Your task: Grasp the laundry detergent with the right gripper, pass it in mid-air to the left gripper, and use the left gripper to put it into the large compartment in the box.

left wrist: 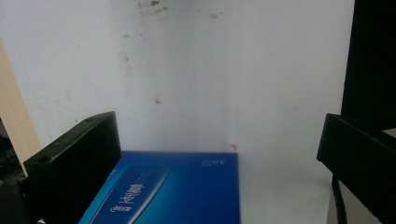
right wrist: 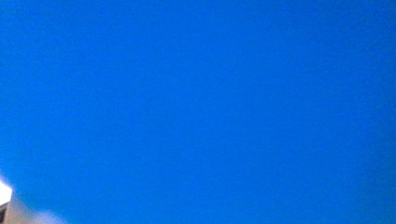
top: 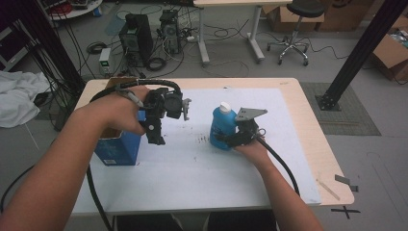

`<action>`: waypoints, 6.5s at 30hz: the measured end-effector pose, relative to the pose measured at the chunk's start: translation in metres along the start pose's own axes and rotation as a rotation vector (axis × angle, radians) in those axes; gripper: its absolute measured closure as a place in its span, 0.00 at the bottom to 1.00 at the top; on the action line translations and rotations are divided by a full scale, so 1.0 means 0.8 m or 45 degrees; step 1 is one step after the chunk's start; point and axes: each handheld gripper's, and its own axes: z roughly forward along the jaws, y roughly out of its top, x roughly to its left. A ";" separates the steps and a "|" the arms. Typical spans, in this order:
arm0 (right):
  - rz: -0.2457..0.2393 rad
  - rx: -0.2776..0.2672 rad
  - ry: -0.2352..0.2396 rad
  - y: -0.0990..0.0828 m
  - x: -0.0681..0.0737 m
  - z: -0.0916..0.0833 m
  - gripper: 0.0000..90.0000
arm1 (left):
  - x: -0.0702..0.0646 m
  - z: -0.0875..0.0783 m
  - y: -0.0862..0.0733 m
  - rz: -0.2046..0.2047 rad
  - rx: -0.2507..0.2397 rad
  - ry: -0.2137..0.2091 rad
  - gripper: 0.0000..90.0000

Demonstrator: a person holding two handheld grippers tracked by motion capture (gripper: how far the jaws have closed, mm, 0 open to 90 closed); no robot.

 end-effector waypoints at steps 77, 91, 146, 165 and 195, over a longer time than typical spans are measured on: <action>-0.290 0.002 0.353 0.059 0.029 -0.044 0.52 | 0.003 -0.006 0.013 0.016 0.010 -0.008 0.00; -0.406 0.044 0.562 0.061 0.078 -0.015 0.52 | -0.007 0.005 0.028 0.033 0.017 -0.071 0.00; -0.395 0.004 0.686 0.096 0.151 0.082 0.52 | -0.033 0.037 0.027 -0.038 0.010 -0.116 0.00; -0.402 -0.010 0.669 0.097 0.148 0.084 0.52 | -0.033 0.036 0.025 -0.064 0.027 -0.075 0.13; -0.391 -0.012 0.672 0.099 0.150 0.084 0.52 | -0.036 0.035 0.026 -0.081 0.046 -0.042 0.32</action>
